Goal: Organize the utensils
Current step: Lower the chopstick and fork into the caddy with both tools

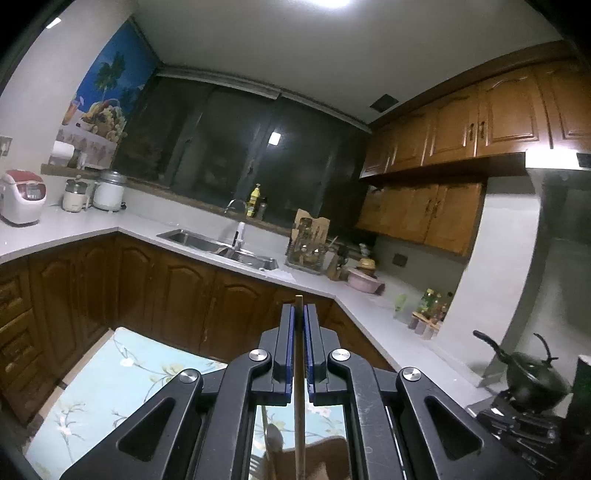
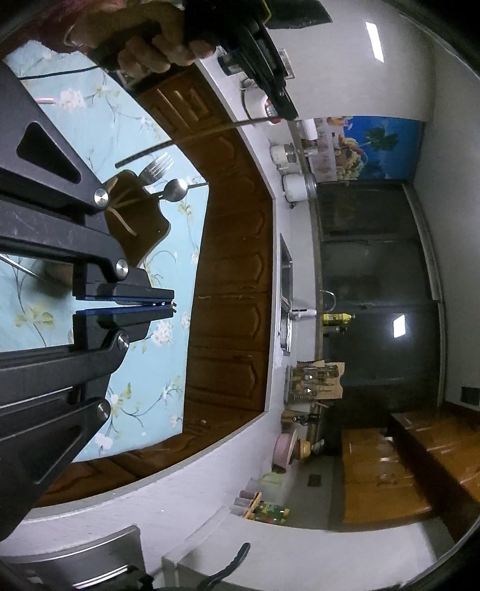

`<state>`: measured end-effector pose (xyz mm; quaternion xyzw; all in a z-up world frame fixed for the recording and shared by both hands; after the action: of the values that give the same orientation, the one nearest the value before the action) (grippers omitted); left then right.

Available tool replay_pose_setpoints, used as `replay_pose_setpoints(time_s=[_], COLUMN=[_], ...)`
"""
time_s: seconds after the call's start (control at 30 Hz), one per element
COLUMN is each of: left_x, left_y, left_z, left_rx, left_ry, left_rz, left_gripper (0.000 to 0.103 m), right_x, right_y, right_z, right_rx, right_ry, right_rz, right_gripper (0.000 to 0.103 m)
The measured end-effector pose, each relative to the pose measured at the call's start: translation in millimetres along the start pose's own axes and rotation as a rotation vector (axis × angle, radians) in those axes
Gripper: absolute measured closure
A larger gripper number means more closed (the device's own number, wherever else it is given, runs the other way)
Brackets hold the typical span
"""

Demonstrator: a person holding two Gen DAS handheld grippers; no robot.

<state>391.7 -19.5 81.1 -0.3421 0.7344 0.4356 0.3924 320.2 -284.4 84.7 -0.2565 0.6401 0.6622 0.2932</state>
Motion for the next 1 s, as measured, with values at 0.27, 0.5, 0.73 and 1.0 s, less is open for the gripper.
replay_pose_setpoints(time_s=[0.27, 0.5, 0.73, 1.0], left_x=[18.9, 37.2, 41.9, 35.5], left_y=[-38.2, -59.3, -65.6, -55.2], left_z=[5.8, -0.5, -1.6, 12.1], left_rx=[-0.039, -0.061, -0.074, -0.039], left_ry=[0.015, 0.0, -0.015, -0.013], left_rz=[0.008, 0.049, 0.084, 0.121], left_gripper=[0.1, 0.1, 0.1, 0.099], right_x=[3.2, 11.5, 23.2, 29.0], right_y=[-31.5, -57.6, -75.6, -85.4], right_z=[18.4, 26.8, 28.2, 26.1], right_rx=[0.029, 0.012, -0.003, -0.028], right_ry=[0.088, 0.105, 0.082, -0.003], right_rz=[0.054, 0.097, 0.121, 0.092], right_gripper=[0.101, 0.101, 0.101, 0.101])
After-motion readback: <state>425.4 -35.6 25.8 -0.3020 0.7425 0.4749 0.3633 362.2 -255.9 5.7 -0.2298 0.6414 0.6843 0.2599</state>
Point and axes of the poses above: each gripper's, at about its wrist camera, not at the fingertips, and y roughly against the way its jaws point, z to its left, x to its underside, the point moved 9 cm from there along -y, roughly the way its jaws point, and after that the axes turned 14 degrees about z, right-handed, at the moved point
